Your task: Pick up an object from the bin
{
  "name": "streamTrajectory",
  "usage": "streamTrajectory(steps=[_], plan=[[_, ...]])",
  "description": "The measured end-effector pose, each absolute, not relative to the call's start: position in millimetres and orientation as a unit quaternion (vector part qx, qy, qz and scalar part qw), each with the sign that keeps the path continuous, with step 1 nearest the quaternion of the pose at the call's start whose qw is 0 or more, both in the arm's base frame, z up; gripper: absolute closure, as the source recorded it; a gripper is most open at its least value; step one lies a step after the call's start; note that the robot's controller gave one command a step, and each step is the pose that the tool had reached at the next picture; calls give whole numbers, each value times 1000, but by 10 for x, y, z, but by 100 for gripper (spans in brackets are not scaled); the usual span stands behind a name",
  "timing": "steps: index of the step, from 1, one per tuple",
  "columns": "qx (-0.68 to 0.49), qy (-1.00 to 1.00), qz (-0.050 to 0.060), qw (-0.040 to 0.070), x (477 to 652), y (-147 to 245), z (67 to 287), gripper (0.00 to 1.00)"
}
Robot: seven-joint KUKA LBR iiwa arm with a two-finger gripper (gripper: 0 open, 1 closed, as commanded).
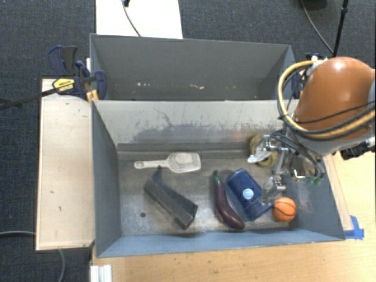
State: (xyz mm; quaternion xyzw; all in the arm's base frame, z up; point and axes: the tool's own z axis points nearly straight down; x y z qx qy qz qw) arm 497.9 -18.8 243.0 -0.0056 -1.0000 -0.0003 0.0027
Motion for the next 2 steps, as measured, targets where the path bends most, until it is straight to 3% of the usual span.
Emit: streamTrajectory(steps=[1, 2], plan=[[-5, -1000, 0, -1, 4993, -188, 2472, 0], [-3, -1000, 0, -5, 4914, -82, 1893, 0]])
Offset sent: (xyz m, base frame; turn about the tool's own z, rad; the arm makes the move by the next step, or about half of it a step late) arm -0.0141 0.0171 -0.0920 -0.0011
